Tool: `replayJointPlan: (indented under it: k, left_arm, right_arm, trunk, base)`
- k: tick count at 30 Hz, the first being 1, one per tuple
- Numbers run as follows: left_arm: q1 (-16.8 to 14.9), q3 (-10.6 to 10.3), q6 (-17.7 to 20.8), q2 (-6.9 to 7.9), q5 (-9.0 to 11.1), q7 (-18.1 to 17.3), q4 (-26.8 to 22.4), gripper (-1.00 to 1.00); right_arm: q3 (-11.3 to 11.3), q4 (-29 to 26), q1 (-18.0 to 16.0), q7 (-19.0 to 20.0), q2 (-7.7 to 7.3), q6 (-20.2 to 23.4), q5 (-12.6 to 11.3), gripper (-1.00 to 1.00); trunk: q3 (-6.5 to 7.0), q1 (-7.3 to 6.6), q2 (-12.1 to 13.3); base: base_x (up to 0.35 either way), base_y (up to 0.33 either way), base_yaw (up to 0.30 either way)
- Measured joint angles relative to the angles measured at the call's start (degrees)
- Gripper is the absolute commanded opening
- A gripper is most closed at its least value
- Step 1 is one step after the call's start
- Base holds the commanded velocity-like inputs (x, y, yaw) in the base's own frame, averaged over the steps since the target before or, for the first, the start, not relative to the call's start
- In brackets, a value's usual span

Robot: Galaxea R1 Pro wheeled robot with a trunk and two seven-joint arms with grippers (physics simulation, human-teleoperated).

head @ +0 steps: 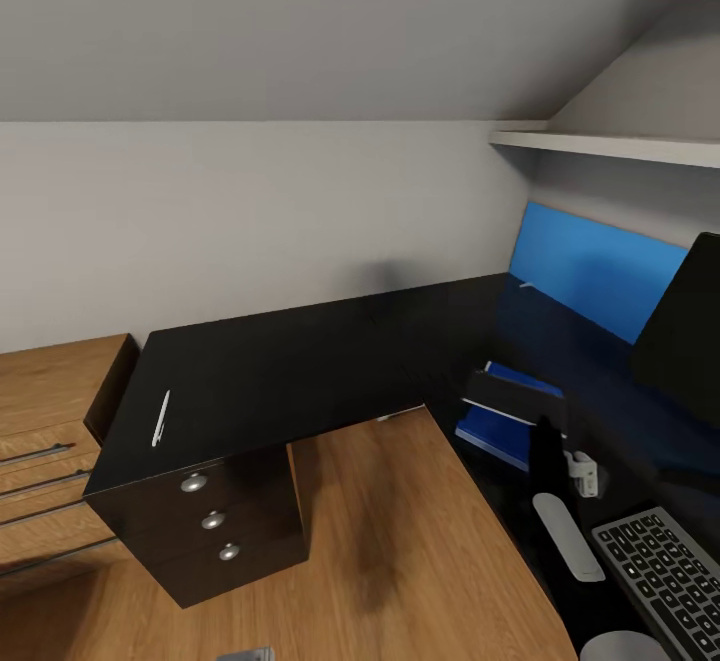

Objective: In the bedroom, organize the workspace by keeping the computer under the desk, ensuring the monitor is on the desk, placing the keyboard on the desk next to the monitor, placing the mouse on the desk next to the keyboard, moving the folder from the swivel chair onto the desk next to the mouse, stacking the notebook on top of the folder with the pen on top of the notebook, and positioning the swivel chair next to the desk.

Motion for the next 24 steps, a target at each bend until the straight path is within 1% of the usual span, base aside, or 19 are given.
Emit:
replayJointPlan:
  k: [6, 10, 15, 19, 24]
  left_arm:
    - [0.0, 0.0, 0.0, -0.01, -0.03, -0.01, 0.0, 1.0]
    - [0.0, 0.0, 0.01, -0.01, 0.05, -0.11, 0.0, 1.0]
    - [0.0, 0.0, 0.0, -0.01, 0.01, -0.17, 0.0, 1.0]
    - [0.0, -0.01, -0.01, -0.01, -0.02, -0.24, 0.01, 1.0]
    - [0.0, 0.0, -0.01, 0.04, 0.05, -0.27, 0.0, 1.0]
  right_arm:
    - [0.0, 0.01, -0.01, -1.03, -0.26, -0.14, 0.04, -1.0]
    - [0.0, 0.02, 0.01, -1.61, -0.32, -0.18, 0.86, -1.0]
    - [0.0, 0.02, -0.01, -1.71, -0.34, -0.18, 1.05, -1.0]
    - [-0.01, 0.01, -0.05, -1.79, -0.4, -0.19, 1.09, -1.0]
    - [0.0, 0.02, -0.05, -1.8, -0.41, -0.19, 1.09, -1.0]
  trunk:
    - [0.0, 0.0, 0.0]
    - [0.0, 0.0, 0.0]
    - [0.0, 0.0, 0.0]
    - [0.0, -0.02, 0.0]
    - [0.0, 0.0, 0.0]
  base:
    - [0.0, 0.0, 0.0]
    - [0.0, 0.0, 0.0]
    - [0.007, -0.005, 0.0]
    - [0.147, -0.103, 0.0]
    - [0.04, -0.029, 0.0]
